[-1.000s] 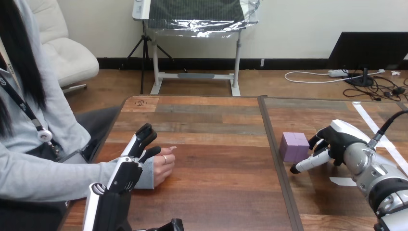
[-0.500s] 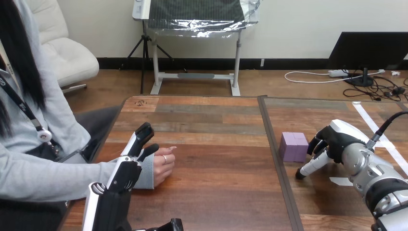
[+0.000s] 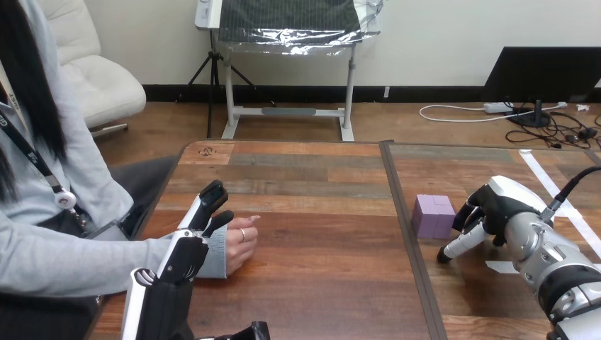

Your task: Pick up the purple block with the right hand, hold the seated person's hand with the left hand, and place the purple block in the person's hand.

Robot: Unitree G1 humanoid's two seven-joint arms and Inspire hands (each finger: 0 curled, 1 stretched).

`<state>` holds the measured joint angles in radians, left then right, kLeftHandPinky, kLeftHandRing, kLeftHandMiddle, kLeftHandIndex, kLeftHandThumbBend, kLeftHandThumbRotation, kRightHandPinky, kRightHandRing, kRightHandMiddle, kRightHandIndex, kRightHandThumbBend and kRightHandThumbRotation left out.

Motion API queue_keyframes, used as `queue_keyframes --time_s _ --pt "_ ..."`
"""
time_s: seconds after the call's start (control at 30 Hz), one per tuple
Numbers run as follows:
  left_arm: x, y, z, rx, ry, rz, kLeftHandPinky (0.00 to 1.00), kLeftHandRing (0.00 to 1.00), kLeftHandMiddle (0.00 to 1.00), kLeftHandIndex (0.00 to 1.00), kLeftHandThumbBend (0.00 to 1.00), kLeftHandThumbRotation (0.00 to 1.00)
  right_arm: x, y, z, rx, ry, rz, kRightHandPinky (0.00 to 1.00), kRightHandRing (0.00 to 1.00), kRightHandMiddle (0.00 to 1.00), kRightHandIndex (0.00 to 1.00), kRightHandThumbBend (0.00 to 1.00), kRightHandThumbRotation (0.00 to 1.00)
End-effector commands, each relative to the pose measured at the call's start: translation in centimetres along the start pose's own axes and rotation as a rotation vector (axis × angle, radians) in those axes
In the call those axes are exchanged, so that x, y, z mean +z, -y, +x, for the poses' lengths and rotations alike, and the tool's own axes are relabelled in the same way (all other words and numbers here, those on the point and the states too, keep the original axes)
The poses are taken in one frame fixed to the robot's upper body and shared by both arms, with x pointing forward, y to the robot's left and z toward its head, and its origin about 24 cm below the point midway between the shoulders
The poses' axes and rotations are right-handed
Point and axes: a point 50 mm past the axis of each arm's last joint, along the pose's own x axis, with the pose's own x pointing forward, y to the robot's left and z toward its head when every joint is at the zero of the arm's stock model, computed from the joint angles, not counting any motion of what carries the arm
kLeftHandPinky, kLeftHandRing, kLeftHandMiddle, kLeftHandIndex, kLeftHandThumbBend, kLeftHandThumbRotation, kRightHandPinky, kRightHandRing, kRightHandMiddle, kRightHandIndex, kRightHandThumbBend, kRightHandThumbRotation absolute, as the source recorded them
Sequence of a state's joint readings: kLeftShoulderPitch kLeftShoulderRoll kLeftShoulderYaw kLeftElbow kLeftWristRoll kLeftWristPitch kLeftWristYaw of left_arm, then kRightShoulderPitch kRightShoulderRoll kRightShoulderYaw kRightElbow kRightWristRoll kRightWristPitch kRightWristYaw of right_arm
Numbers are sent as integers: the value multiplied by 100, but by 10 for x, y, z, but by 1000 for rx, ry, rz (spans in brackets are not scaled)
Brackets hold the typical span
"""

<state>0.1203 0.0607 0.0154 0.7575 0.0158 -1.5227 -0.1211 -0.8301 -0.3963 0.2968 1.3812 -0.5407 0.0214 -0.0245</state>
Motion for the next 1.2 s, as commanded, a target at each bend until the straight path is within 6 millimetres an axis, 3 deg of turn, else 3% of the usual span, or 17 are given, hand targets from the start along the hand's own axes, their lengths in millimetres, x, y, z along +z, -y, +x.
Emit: queue_keyframes --time_s 0.0,0.43,0.7,1.0,1.17 --pt "2 2 15 -5 74 -14 85 92 94 90 100 60 7 10 0 -49 31 43 50 60 64 55 84 0" --pt "0 3 16 -12 63 -41 89 94 95 90 100 56 8 16 0 -96 45 42 42 51 58 57 82 0" --pt "-1 3 16 -13 54 -51 90 95 94 90 100 55 12 19 1 -92 44 39 44 54 61 62 83 0" --pt "-1 3 17 -10 44 -63 90 95 94 89 100 55 14 21 1 -75 45 18 49 62 68 69 90 10" --pt "-1 2 18 -11 48 -66 90 94 94 89 100 55 18 23 1 -58 43 -2 45 61 69 73 93 18"
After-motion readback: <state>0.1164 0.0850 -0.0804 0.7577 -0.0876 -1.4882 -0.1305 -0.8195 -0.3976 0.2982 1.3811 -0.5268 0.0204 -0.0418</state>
